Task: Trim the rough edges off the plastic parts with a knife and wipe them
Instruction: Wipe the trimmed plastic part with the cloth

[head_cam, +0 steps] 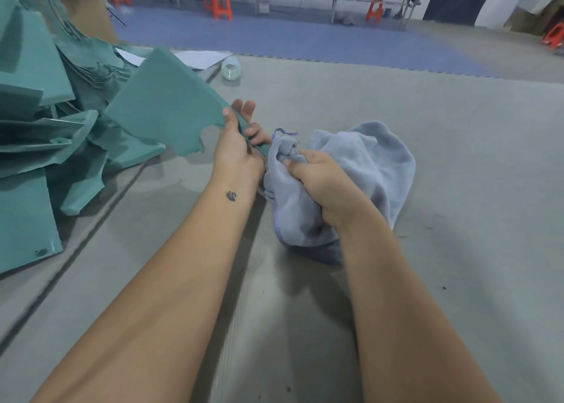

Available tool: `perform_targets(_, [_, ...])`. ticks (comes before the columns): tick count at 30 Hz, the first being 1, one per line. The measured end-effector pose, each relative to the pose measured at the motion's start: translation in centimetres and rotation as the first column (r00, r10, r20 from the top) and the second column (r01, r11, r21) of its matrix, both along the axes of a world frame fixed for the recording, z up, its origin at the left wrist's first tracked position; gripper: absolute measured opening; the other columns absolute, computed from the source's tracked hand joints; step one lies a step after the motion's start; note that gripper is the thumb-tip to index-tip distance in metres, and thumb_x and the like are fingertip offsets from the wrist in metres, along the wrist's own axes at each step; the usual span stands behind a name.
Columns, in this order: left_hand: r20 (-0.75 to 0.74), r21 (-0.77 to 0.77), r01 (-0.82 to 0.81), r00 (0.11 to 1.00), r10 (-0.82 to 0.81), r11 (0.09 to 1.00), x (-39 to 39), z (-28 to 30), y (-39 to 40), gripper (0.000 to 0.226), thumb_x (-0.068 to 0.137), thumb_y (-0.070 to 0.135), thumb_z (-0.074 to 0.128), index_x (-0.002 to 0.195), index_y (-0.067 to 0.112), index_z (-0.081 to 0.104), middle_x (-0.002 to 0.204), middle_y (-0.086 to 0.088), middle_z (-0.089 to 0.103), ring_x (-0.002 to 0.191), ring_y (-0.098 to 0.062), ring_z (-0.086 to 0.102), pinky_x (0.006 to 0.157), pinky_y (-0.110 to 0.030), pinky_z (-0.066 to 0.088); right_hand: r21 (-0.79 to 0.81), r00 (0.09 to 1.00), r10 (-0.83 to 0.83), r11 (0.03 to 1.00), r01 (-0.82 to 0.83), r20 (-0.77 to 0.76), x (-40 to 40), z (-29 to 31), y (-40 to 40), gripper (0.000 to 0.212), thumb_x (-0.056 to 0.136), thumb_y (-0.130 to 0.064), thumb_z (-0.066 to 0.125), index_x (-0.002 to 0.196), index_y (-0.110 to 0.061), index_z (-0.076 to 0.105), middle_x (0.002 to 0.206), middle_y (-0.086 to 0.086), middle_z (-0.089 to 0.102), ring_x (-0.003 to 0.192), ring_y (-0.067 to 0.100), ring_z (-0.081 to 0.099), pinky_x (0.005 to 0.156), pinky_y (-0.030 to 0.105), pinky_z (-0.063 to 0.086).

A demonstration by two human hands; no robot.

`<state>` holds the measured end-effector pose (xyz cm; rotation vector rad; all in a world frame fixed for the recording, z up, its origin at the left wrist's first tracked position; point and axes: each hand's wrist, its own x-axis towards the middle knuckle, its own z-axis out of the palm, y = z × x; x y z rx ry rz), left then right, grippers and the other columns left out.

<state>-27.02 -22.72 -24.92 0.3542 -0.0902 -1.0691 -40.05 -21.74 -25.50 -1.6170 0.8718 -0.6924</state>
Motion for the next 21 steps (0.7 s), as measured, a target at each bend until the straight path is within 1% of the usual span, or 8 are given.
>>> perform_targets(2, [-0.028, -0.001, -0.041, 0.999, 0.041, 0.999, 0.2, 0.2, 0.0, 0.029, 0.105, 0.032, 0.035, 0.086, 0.02, 0.054, 0.076, 0.006, 0.057, 0.032, -0.003, 0.027, 0.033, -0.012, 0.023, 0.036, 0.995, 0.056, 0.998, -0.059, 0.079, -0.2, -0.3, 0.0, 0.026, 0.101, -0.01, 0.044, 0.08, -0.012, 0.06, 0.083, 0.009, 0.061, 0.091, 0.023, 0.059, 0.087, 0.037, 0.046])
perform_targets(4, [-0.033, -0.007, -0.076, 0.997, 0.075, 0.997, 0.8, 0.5, -0.1, 0.03, 0.105, 0.032, 0.033, 0.087, 0.021, 0.053, 0.076, 0.005, 0.053, 0.031, -0.003, 0.024, 0.033, -0.012, 0.021, 0.053, 0.973, 0.206, 0.976, -0.213, 0.103, -0.9, -0.6, -0.1, 0.013, 0.097, -0.013, 0.052, 0.102, -0.01, 0.064, 0.101, 0.01, 0.065, 0.106, 0.025, 0.062, 0.097, 0.038, 0.048])
perform_targets(6, [-0.032, -0.009, -0.09, 0.995, 0.089, 0.996, 1.4, 0.9, 0.0, 0.031, 0.105, 0.032, 0.031, 0.086, 0.02, 0.053, 0.075, 0.005, 0.051, 0.031, -0.003, 0.024, 0.032, -0.012, 0.02, 0.068, 0.942, 0.316, 0.944, -0.324, 0.109, -1.5, -0.9, -0.4, 0.033, 0.088, -0.01, 0.06, 0.12, -0.003, 0.059, 0.109, 0.012, 0.065, 0.11, 0.026, 0.062, 0.099, 0.038, 0.048])
perform_targets(9, [-0.035, -0.005, -0.079, 0.996, 0.079, 0.997, 1.9, 1.3, 0.0, 0.032, 0.105, 0.032, 0.032, 0.085, 0.019, 0.053, 0.073, 0.005, 0.051, 0.031, -0.002, 0.025, 0.032, -0.012, 0.02, 0.011, 0.944, 0.311, 0.949, -0.314, 0.108, -1.3, -1.1, -0.4, 0.018, 0.09, -0.005, 0.061, 0.108, 0.001, 0.064, 0.095, 0.009, 0.067, 0.092, 0.017, 0.065, 0.084, 0.028, 0.053])
perform_targets(11, [-0.062, -0.02, -0.056, 0.997, 0.055, 0.998, 2.2, 1.6, 0.1, 0.033, 0.105, 0.033, 0.034, 0.083, 0.018, 0.054, 0.07, 0.005, 0.051, 0.031, -0.002, 0.025, 0.032, -0.011, 0.02, 0.007, 0.954, 0.286, 0.958, -0.288, 0.085, -1.2, -0.9, -0.2, 0.011, 0.093, -0.016, 0.061, 0.093, -0.011, 0.071, 0.086, 0.002, 0.07, 0.086, 0.012, 0.067, 0.075, 0.022, 0.053])
perform_targets(14, [-0.049, -0.009, -0.025, 0.999, 0.025, 1.0, 2.1, 1.6, 0.3, 0.033, 0.105, 0.031, 0.033, 0.083, 0.017, 0.053, 0.07, 0.004, 0.05, 0.031, -0.002, 0.025, 0.032, -0.012, 0.02, 0.035, 0.956, 0.284, 0.957, -0.287, 0.07, -1.0, -0.5, 0.1, 0.03, 0.095, -0.035, 0.057, 0.075, -0.024, 0.075, 0.077, -0.004, 0.072, 0.076, 0.008, 0.068, 0.067, 0.019, 0.05])
perform_targets(19, [-0.019, 0.046, 0.033, 0.999, -0.033, 0.998, 1.8, 1.7, 0.7, 0.034, 0.105, 0.033, 0.033, 0.08, 0.017, 0.051, 0.069, 0.005, 0.047, 0.031, -0.003, 0.024, 0.034, -0.013, 0.02, -0.021, 0.987, 0.159, 0.987, -0.158, 0.039, -0.7, -0.2, 0.3, 0.036, 0.099, -0.03, 0.055, 0.081, -0.002, 0.068, 0.072, 0.003, 0.066, 0.068, 0.01, 0.063, 0.063, 0.021, 0.048])
perform_targets(21, [0.045, 0.08, 0.044, 0.998, -0.048, 0.996, 2.2, 1.9, 0.8, 0.034, 0.105, 0.033, 0.033, 0.08, 0.017, 0.05, 0.067, 0.005, 0.045, 0.032, -0.003, 0.024, 0.034, -0.013, 0.02, -0.004, 0.993, 0.108, 0.994, -0.108, 0.041, -0.7, 0.2, 0.2, 0.032, 0.099, -0.03, 0.055, 0.076, -0.01, 0.068, 0.069, -0.002, 0.066, 0.07, 0.009, 0.063, 0.065, 0.02, 0.048])
